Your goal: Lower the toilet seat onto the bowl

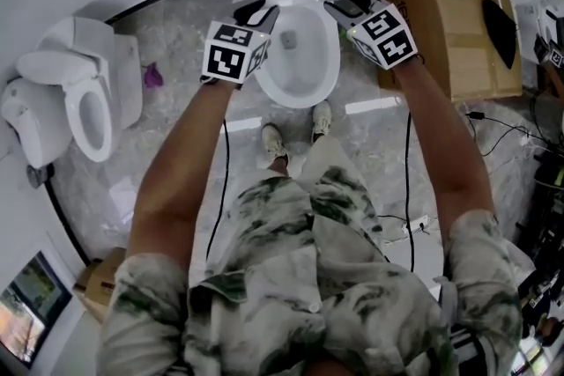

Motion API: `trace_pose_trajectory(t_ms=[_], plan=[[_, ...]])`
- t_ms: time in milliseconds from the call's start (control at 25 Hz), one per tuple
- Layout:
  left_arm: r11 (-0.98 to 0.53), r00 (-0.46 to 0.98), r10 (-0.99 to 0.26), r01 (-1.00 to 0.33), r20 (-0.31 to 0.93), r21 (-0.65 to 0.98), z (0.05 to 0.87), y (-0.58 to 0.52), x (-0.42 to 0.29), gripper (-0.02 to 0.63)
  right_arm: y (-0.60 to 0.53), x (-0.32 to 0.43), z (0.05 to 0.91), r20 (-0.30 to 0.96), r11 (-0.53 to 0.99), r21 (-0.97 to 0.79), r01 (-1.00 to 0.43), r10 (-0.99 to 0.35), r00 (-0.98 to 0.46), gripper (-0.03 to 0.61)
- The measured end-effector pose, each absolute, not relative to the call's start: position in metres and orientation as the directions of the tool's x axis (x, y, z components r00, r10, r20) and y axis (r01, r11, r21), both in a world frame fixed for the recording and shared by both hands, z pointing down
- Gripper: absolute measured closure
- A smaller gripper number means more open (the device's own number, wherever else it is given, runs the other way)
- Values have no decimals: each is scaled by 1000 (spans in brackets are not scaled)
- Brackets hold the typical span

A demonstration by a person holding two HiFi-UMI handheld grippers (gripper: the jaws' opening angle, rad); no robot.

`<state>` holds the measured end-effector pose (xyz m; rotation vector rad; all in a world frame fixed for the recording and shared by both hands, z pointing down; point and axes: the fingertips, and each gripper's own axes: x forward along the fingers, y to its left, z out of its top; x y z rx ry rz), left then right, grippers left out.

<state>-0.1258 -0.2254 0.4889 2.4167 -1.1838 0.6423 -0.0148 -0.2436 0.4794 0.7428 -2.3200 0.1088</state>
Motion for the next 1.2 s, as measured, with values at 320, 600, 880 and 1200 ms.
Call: trace_pose_trajectory(t_ms=[320, 600, 880, 1200], plan=[[-545, 514, -645, -828, 565, 130, 495, -216, -120, 492, -234, -10, 485, 645, 852, 115, -512, -456, -613, 417], [-506, 483, -661, -852, 574, 133, 507, -197, -113, 492, -216, -2, 494, 634, 863, 56, -502, -419, -650, 419], [-494, 468, -668, -861, 579, 126, 518, -180, -109, 492, -199, 2, 504, 618, 860, 33, -508, -417, -666, 419], [-480, 463, -663, -866, 588, 141, 530, -162, -106, 492, -182, 6, 515, 615, 851, 5, -524, -416, -670, 420]])
